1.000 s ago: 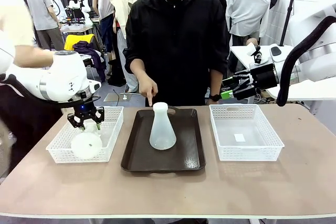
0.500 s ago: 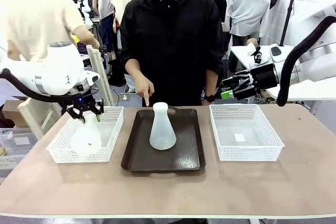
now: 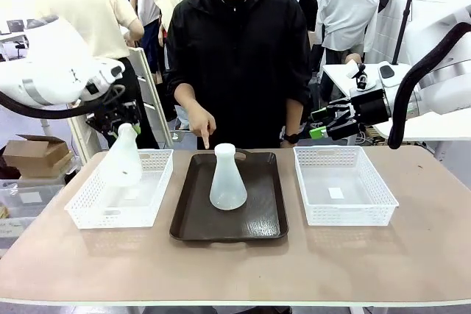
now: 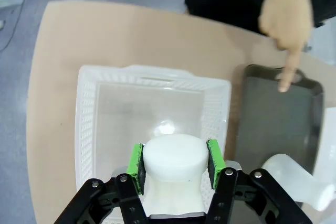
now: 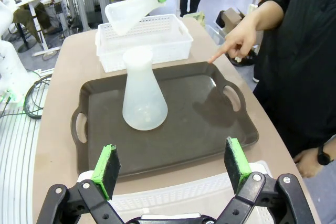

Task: Prepare the laboratory tools.
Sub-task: Place the picked Big flask upright in the Handle tray as directed by the person.

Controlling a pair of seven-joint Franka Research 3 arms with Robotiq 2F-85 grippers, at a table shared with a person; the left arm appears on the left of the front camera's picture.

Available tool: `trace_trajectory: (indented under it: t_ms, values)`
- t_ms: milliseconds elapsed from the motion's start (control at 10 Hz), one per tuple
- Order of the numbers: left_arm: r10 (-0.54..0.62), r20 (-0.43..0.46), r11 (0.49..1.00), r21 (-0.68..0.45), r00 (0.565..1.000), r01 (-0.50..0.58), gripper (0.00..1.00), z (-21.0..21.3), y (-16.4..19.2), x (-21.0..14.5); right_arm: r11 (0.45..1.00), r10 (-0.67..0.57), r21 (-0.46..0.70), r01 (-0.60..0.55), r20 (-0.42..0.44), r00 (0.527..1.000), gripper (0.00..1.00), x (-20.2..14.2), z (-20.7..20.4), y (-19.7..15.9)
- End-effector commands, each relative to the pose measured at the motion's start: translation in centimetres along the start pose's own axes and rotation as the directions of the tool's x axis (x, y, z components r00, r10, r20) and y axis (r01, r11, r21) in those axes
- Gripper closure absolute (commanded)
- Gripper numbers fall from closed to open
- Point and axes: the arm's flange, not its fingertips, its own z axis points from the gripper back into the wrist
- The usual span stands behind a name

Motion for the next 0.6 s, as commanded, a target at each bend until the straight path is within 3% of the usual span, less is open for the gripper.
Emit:
trace_trajectory:
  t_ms: [0, 200, 400, 500]
  values:
    - [-0.034, 0.028, 0.991, -0.13, 0.999, 0.037, 1.0, 1.9, 1.8, -0.3, 1.0, 0.001, 0.003, -0.001, -0.004, 1.0, 0.0, 0.0, 0.0, 0.1]
    - [-0.054, 0.068, 0.964, -0.255, 0.996, 0.07, 1.0, 4.5, 2.4, 0.1, 1.0, 0.001, 0.003, -0.001, -0.004, 1.0, 0.0, 0.0, 0.0, 0.1]
    - [-0.137, 0.202, 0.864, -0.455, 0.97, 0.217, 1.0, 7.7, 2.2, -0.9, 1.0, 0.001, 0.003, -0.001, -0.004, 1.0, 0.0, 0.0, 0.0, 0.1]
    - [-0.181, 0.254, 0.819, -0.497, 0.95, 0.289, 1.0, 8.6, 2.1, -1.5, 1.0, 0.001, 0.003, -0.001, -0.004, 1.0, 0.0, 0.0, 0.0, 0.1]
